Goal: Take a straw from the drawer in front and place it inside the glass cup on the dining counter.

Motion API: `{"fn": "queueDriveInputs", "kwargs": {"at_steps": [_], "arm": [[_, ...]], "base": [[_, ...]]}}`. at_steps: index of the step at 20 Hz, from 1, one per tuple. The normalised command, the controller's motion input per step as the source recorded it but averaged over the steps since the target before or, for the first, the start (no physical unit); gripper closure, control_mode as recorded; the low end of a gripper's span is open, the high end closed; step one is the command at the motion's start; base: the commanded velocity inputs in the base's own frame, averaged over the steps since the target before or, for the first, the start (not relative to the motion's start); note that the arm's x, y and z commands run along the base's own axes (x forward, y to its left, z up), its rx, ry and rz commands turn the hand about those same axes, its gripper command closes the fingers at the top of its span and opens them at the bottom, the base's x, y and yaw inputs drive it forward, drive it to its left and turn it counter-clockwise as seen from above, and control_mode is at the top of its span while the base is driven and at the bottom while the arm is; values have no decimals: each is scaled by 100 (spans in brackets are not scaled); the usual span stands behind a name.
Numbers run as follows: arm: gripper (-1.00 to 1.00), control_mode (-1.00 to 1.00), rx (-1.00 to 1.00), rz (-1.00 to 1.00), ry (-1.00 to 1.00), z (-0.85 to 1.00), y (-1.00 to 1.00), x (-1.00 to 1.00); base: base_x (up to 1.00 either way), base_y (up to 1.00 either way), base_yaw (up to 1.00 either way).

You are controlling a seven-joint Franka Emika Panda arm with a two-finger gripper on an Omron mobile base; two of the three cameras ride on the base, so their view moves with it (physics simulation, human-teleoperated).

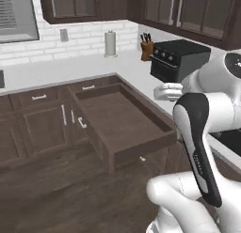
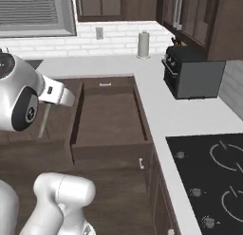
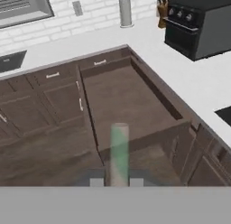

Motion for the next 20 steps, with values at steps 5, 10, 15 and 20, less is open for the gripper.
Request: {"fn": "queueDriveInputs", "kwargs": {"at_steps": [5, 10, 15, 20], "arm": [[100, 100, 0, 0, 0, 0, 0, 0], [100, 100, 0, 0, 0, 0, 0, 0], [100, 100, 0, 0, 0, 0, 0, 0], [100, 100, 0, 0, 0, 0, 0, 0]], "base": [[-51, 75, 80], [-21, 76, 84], [1, 77, 80], [45, 45, 69]]}}
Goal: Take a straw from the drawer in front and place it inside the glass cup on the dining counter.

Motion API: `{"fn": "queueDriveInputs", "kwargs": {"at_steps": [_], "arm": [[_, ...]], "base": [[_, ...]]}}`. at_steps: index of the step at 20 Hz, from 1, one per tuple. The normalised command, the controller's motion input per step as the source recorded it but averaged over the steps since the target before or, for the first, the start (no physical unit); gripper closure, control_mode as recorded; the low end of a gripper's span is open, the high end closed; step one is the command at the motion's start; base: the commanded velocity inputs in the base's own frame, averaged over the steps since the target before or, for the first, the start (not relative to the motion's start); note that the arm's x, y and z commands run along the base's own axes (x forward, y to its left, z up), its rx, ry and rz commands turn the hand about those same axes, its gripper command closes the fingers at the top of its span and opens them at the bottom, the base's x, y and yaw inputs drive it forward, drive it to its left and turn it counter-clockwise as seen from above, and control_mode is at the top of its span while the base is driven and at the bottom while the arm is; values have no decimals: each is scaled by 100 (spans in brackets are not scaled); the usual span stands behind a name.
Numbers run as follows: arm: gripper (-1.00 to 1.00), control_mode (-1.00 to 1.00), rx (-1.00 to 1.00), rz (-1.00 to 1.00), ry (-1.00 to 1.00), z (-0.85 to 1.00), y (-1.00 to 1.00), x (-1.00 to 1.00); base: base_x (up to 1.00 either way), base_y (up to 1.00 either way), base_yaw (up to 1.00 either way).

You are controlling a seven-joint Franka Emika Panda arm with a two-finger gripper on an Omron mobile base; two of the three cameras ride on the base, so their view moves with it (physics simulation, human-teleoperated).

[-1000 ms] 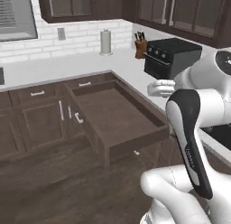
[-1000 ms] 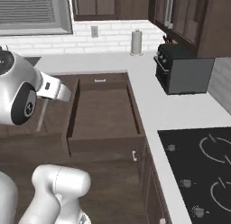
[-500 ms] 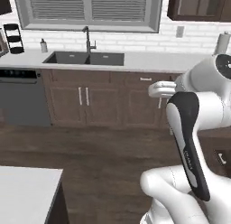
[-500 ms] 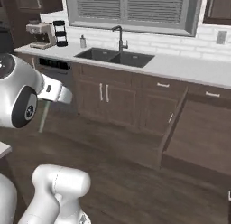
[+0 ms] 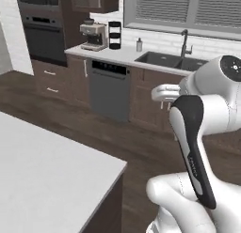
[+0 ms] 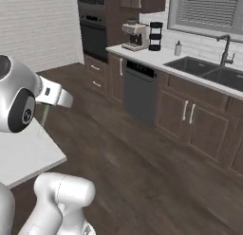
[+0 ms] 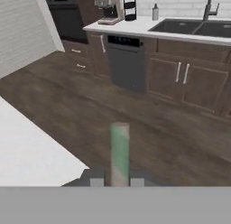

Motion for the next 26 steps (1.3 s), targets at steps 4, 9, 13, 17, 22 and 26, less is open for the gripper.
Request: {"fn": "queueDriveInputs", "kwargs": {"at_steps": [4, 9, 13, 17, 22, 26], "arm": [[100, 100, 0, 0, 0, 0, 0, 0], [100, 100, 0, 0, 0, 0, 0, 0], [100, 100, 0, 0, 0, 0, 0, 0], [100, 100, 0, 0, 0, 0, 0, 0], [100, 100, 0, 0, 0, 0, 0, 0], [100, 100, 0, 0, 0, 0, 0, 0]], "base": [[-18, 46, 66], [-100, 37, 52], [-99, 32, 31], [-76, 68, 23], [-54, 99, 17], [-29, 100, 9]]}}
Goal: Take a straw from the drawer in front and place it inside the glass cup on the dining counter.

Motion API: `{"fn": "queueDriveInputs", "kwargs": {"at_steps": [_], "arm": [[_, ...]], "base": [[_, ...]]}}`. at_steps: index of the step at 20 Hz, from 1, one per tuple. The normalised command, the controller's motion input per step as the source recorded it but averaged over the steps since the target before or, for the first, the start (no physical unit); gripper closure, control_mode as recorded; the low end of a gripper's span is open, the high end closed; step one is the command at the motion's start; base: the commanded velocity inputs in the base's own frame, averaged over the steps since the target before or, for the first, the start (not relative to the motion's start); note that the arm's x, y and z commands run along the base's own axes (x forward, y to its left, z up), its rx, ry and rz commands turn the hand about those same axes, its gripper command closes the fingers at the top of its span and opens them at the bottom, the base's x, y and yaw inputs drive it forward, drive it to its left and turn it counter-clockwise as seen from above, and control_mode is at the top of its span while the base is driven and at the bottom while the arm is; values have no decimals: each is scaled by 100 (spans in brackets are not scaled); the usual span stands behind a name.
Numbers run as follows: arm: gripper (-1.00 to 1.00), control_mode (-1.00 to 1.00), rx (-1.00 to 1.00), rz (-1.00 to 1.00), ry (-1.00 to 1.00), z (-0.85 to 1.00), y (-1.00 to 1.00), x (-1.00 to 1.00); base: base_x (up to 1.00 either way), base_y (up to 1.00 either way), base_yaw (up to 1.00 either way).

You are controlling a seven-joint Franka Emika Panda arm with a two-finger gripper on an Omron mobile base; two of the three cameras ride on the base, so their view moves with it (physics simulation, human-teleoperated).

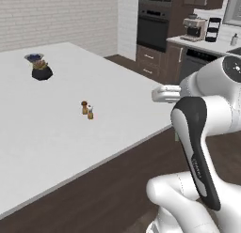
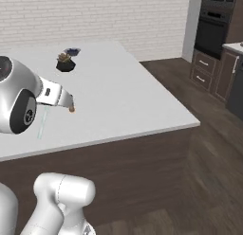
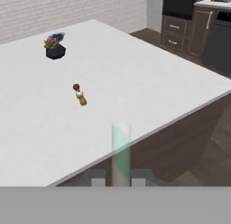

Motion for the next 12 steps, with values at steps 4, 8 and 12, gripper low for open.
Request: {"fn": "queueDriveInputs", "kwargs": {"at_steps": [4, 8, 12], "arm": [[100, 100, 0, 0, 0, 0, 0, 0], [100, 100, 0, 0, 0, 0, 0, 0], [100, 100, 0, 0, 0, 0, 0, 0]], "base": [[-30, 100, 8], [-21, 100, 3], [-2, 100, -1]]}}
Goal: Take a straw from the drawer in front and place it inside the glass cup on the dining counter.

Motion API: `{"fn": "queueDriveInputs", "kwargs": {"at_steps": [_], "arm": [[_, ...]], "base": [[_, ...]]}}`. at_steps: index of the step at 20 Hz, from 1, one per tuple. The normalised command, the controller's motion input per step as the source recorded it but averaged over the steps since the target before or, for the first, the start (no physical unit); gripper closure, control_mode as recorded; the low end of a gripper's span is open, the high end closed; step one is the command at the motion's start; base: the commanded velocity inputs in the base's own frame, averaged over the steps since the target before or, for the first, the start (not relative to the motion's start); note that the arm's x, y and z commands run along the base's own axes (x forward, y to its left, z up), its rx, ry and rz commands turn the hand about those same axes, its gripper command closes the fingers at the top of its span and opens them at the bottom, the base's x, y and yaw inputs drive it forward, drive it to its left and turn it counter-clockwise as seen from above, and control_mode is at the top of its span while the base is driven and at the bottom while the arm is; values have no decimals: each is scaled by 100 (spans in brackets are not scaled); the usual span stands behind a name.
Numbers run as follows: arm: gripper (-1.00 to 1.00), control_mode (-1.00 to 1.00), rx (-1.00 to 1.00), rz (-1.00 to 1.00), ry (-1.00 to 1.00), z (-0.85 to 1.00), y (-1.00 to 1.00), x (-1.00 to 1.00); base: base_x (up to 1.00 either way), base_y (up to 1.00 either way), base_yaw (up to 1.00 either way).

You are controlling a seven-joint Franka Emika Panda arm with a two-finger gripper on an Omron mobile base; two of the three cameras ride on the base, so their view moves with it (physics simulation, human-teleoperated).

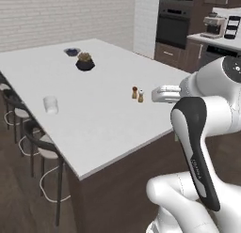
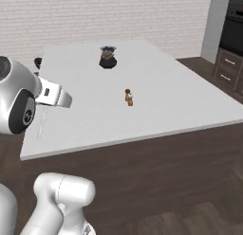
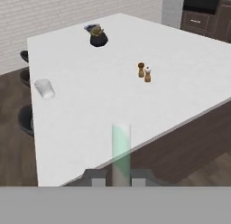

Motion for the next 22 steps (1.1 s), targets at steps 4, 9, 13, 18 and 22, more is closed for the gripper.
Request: {"fn": "queueDriveInputs", "kwargs": {"at_steps": [4, 9, 13, 18, 22], "arm": [[100, 100, 0, 0, 0, 0, 0, 0], [100, 100, 0, 0, 0, 0, 0, 0], [100, 100, 0, 0, 0, 0, 0, 0], [100, 100, 0, 0, 0, 0, 0, 0], [100, 100, 0, 0, 0, 0, 0, 0]], "base": [[0, 100, -15], [2, 100, -31], [0, 100, -44], [4, 100, -53], [15, 100, -57]]}}
